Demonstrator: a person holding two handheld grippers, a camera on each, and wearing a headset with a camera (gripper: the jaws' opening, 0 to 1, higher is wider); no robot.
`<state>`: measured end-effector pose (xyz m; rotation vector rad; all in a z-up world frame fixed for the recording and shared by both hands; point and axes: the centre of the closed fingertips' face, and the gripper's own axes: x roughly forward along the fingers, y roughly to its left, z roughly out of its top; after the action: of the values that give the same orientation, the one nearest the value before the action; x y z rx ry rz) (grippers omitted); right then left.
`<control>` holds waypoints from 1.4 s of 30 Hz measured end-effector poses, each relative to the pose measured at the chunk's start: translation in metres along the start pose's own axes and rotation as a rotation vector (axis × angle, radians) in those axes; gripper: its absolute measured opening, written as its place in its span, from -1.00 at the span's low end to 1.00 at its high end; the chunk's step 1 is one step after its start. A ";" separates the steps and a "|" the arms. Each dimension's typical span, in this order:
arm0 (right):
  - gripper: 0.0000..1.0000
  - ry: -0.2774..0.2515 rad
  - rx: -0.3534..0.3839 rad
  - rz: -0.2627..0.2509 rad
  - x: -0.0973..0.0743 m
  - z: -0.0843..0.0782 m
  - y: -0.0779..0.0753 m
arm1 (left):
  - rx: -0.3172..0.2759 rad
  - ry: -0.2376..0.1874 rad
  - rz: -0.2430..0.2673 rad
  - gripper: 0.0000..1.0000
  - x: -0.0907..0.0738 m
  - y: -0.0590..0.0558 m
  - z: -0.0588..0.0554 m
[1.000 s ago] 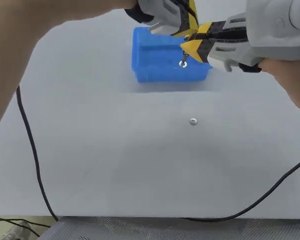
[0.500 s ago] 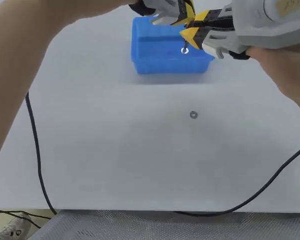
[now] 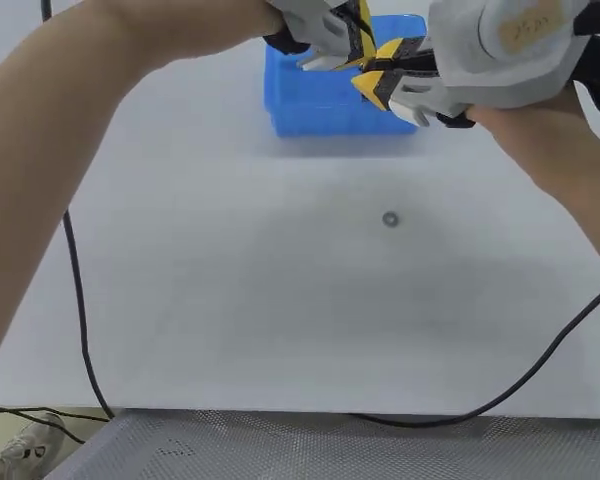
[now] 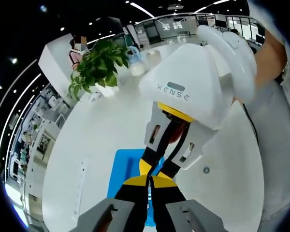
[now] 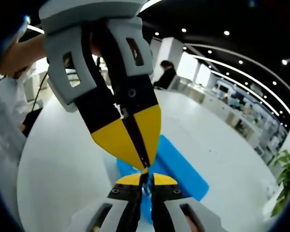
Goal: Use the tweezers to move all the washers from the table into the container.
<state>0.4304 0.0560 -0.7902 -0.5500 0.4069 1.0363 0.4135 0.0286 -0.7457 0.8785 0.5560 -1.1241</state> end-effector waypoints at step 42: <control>-0.88 -0.121 0.129 -0.075 -0.061 0.046 0.011 | 0.033 -0.078 0.067 -1.00 -0.057 -0.012 0.036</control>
<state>0.3961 0.0458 -0.7225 -0.3828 0.3405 0.9585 0.3807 0.0271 -0.6853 0.8715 0.4422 -1.1045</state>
